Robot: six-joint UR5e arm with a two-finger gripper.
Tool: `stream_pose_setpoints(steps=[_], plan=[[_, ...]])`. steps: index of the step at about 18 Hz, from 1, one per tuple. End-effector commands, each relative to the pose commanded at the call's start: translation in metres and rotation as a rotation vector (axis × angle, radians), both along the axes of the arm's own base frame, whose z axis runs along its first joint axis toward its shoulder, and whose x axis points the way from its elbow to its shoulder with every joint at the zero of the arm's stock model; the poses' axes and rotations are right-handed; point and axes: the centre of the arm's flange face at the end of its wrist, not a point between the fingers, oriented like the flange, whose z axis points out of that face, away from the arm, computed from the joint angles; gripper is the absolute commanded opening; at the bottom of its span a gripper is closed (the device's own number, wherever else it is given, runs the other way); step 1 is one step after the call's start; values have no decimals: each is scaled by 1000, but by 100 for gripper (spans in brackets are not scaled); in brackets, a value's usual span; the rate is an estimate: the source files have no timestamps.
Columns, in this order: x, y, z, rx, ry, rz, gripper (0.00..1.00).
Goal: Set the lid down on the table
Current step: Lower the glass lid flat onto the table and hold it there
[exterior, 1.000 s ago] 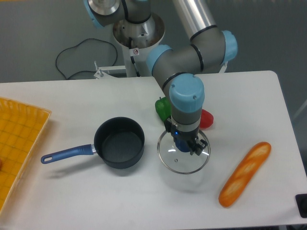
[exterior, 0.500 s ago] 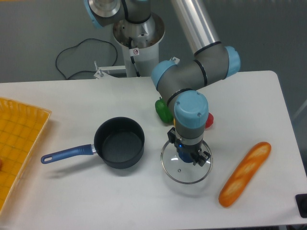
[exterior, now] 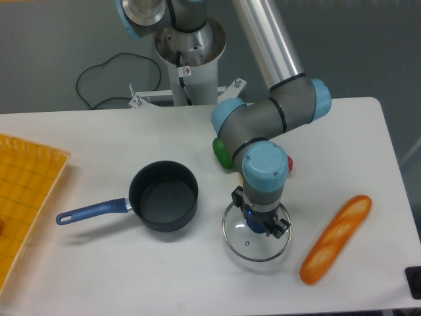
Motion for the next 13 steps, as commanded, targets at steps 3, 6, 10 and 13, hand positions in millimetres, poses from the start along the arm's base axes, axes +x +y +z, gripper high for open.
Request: stream_pose_setpoints(steps=[3, 6, 10, 13], plan=[[-1, 2, -3, 7, 9, 3, 49], [-1, 2, -7, 4, 5, 3, 49], [-1, 3, -12, -1, -1, 0, 49], [-1, 4, -14, -2, -2, 0, 49]])
